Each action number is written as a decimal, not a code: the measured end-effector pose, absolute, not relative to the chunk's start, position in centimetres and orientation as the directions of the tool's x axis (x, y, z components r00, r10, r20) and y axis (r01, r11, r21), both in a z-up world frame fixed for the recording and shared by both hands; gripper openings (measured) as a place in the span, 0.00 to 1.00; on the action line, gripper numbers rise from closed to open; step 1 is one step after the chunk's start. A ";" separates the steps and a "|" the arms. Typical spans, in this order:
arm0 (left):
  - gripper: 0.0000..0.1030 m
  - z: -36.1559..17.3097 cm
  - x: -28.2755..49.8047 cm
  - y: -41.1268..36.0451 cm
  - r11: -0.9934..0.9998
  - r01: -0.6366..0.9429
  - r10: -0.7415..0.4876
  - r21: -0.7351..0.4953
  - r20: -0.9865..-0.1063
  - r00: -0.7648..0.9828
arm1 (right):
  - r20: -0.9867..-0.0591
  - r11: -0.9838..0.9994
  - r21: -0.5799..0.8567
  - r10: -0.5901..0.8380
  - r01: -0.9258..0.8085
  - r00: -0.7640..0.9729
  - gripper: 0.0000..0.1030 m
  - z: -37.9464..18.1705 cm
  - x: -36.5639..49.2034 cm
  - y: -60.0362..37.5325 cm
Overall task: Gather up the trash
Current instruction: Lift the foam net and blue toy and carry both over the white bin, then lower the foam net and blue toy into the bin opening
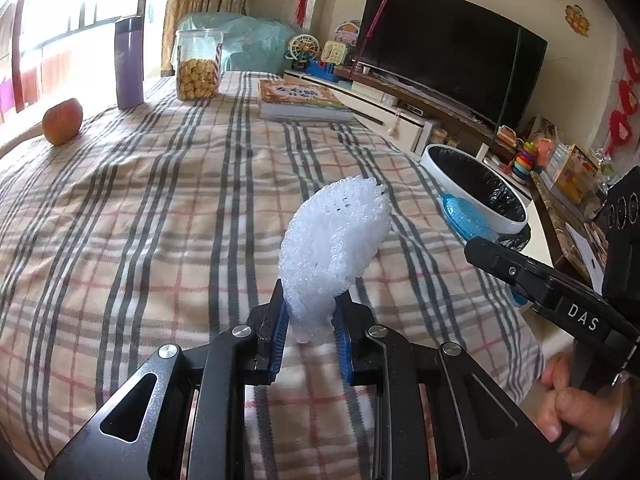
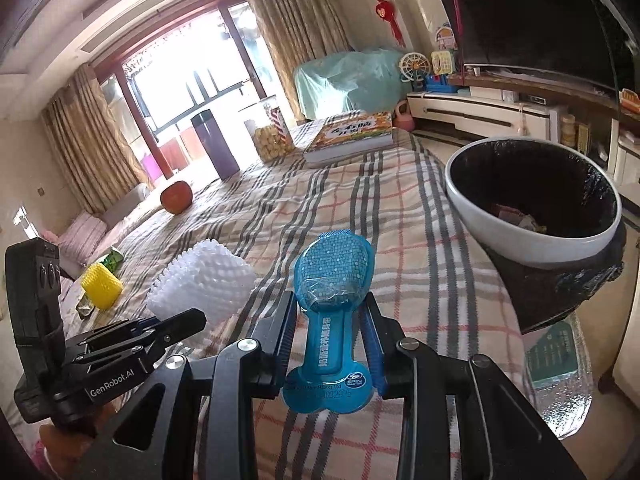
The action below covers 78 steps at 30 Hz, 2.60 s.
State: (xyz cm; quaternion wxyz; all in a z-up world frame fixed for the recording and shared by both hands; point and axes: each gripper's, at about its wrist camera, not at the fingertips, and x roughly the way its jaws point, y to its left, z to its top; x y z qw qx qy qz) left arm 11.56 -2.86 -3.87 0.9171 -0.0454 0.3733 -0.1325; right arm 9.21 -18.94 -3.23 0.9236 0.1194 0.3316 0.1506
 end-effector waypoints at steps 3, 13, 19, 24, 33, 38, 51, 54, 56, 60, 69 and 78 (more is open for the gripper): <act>0.19 -3.5 11.6 -3.3 0.960 0.217 -0.280 -0.178 -0.670 0.688 | -0.571 0.927 0.317 0.354 -0.198 0.741 0.31 -2.9 9.0 -19.3; 0.19 -2.6 11.9 -5.9 0.955 0.259 -0.285 -0.141 -0.665 0.690 | -0.556 0.930 0.319 0.340 -0.184 0.758 0.31 -2.2 8.7 -21.4; 0.19 -2.3 12.3 -7.3 0.952 0.278 -0.291 -0.129 -0.666 0.687 | -0.550 0.930 0.324 0.334 -0.173 0.766 0.31 -2.0 8.7 -22.5; 0.19 -2.2 12.7 -8.3 0.948 0.294 -0.299 -0.123 -0.667 0.683 | -0.545 0.931 0.326 0.329 -0.166 0.772 0.31 -1.8 8.8 -23.5; 0.19 -1.6 13.8 -10.8 0.936 0.333 -0.319 -0.110 -0.665 0.675 | -0.546 0.933 0.332 0.311 -0.140 0.778 0.31 -1.7 9.3 -25.5; 0.19 -1.4 14.3 -12.0 0.929 0.353 -0.331 -0.107 -0.666 0.668 | -0.548 0.934 0.339 0.295 -0.116 0.783 0.31 -1.6 9.6 -27.0; 0.19 -0.2 15.8 -16.0 0.910 0.408 -0.351 -0.081 -0.673 0.651 | -0.551 0.938 0.342 0.252 -0.060 0.796 0.31 -0.6 10.5 -30.4; 0.19 -0.1 16.1 -16.6 0.906 0.416 -0.356 -0.079 -0.675 0.646 | -0.552 0.939 0.342 0.242 -0.048 0.798 0.31 -0.3 10.7 -31.0; 0.19 -0.1 16.4 -16.9 0.905 0.419 -0.356 -0.078 -0.678 0.643 | -0.551 0.939 0.341 0.235 -0.041 0.800 0.31 -0.1 11.0 -31.5; 0.19 0.0 17.2 -17.5 0.900 0.428 -0.363 -0.080 -0.682 0.635 | -0.551 0.942 0.335 0.216 -0.023 0.806 0.31 0.3 11.5 -32.4; 0.19 0.0 18.7 -18.8 0.889 0.449 -0.378 -0.086 -0.690 0.617 | -0.573 0.945 0.327 0.189 0.011 0.798 0.31 0.0 12.9 -34.0; 0.19 -0.1 20.5 -20.4 0.881 0.463 -0.390 -0.096 -0.701 0.597 | -0.597 0.945 0.325 0.178 0.033 0.782 0.31 -0.5 14.7 -35.4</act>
